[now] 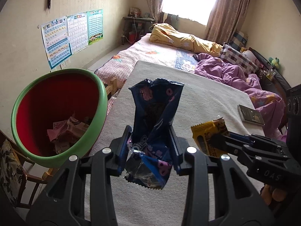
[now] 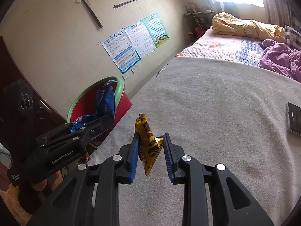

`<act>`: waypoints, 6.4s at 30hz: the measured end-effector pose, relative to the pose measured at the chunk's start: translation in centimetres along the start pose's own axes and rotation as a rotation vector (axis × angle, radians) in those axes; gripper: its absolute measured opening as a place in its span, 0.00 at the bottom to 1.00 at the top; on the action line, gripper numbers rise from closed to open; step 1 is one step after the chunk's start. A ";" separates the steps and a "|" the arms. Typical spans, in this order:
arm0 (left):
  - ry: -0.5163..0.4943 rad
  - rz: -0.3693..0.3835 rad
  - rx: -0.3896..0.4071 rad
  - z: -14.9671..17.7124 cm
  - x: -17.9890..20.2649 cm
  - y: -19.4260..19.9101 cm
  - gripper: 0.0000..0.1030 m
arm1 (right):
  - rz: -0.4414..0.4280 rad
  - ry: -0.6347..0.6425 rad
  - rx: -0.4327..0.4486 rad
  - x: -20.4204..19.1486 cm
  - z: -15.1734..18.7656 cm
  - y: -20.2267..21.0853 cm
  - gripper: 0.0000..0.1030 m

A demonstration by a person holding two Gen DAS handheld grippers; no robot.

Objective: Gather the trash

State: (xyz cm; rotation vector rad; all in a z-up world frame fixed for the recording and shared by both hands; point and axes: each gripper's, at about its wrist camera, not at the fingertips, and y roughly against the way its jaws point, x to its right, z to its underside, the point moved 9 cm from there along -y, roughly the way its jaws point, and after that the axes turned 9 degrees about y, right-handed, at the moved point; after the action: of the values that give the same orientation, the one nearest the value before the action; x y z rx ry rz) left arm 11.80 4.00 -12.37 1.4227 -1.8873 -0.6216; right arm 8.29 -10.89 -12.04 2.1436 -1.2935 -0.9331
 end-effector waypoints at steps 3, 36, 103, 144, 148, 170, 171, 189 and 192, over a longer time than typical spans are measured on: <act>0.011 -0.017 0.011 -0.2 -0.7 0.4 0.36 | -0.014 0.017 -0.006 -0.4 -0.2 -0.4 0.24; 0.037 -0.053 0.066 -4.1 -11.3 2.1 0.36 | 0.003 0.080 -0.012 -7.1 -4.0 -6.9 0.25; 0.029 -0.180 -0.041 -5.1 -20.2 -4.3 0.64 | -0.016 0.137 -0.002 -14.1 -10.4 -15.6 0.58; 0.095 -0.256 0.401 -3.5 -2.2 8.3 0.95 | 0.228 0.257 0.277 -2.6 -3.9 5.8 0.94; 0.096 -0.268 0.401 -3.3 -2.3 8.4 0.95 | 0.214 0.255 0.275 -2.7 -4.0 5.5 0.94; 0.083 -0.260 0.360 -2.9 -2.1 7.4 0.95 | 0.213 0.231 0.252 -2.4 -3.5 4.9 0.94; 0.085 -0.261 0.360 -2.9 -2.2 7.4 0.95 | 0.212 0.231 0.251 -2.5 -3.4 4.9 0.94; 0.077 -0.269 0.344 -2.7 -2.3 7.1 0.95 | 0.217 0.231 0.244 -2.4 -3.4 4.7 0.94; 0.078 -0.265 0.342 -2.7 -2.2 7.0 0.95 | 0.218 0.230 0.243 -2.4 -3.4 4.7 0.94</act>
State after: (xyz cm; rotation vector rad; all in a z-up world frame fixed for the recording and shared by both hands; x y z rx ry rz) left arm 9.80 8.19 -6.11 1.9089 -1.8182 -0.3674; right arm 7.36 -10.73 -5.87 2.1545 -1.5460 -0.4465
